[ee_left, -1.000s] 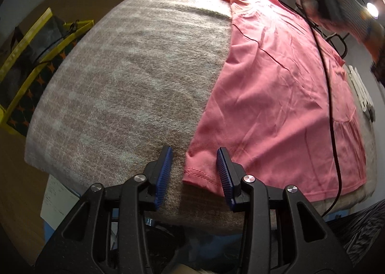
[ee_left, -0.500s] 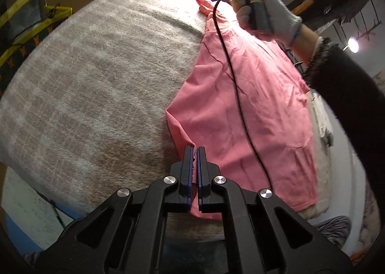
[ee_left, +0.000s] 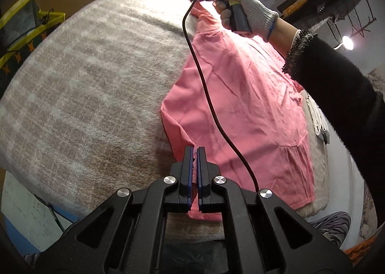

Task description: Fold small clothes

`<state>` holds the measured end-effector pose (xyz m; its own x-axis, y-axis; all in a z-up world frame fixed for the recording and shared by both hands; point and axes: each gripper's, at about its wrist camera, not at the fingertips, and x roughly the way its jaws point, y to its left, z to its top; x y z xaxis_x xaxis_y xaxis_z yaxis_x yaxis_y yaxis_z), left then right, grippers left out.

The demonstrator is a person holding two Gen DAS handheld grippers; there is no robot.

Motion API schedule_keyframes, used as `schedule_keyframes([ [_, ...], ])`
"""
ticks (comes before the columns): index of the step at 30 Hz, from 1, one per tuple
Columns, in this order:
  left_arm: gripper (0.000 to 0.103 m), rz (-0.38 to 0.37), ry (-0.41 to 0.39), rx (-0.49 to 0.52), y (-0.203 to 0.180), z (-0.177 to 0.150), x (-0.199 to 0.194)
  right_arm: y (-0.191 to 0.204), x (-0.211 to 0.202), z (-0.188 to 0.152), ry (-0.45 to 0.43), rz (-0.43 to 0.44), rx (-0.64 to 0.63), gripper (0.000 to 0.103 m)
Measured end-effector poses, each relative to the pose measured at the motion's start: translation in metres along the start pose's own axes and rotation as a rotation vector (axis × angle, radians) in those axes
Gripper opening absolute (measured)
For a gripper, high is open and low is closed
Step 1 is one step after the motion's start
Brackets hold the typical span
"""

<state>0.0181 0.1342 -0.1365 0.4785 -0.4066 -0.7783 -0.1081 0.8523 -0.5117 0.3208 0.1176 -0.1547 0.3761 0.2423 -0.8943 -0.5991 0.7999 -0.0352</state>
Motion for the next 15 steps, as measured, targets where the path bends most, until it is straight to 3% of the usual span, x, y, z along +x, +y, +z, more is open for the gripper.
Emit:
schedule_keyframes([
  [9, 0.001, -0.008, -0.016, 0.127, -0.033, -0.01, -0.009, -0.064, -0.051, -0.009, -0.113, 0.142, 0.184, 0.0],
  [15, 0.001, -0.013, -0.016, 0.286, -0.076, -0.027, -0.012, -0.118, -0.074, -0.022, -0.176, 0.263, 0.327, 0.0],
])
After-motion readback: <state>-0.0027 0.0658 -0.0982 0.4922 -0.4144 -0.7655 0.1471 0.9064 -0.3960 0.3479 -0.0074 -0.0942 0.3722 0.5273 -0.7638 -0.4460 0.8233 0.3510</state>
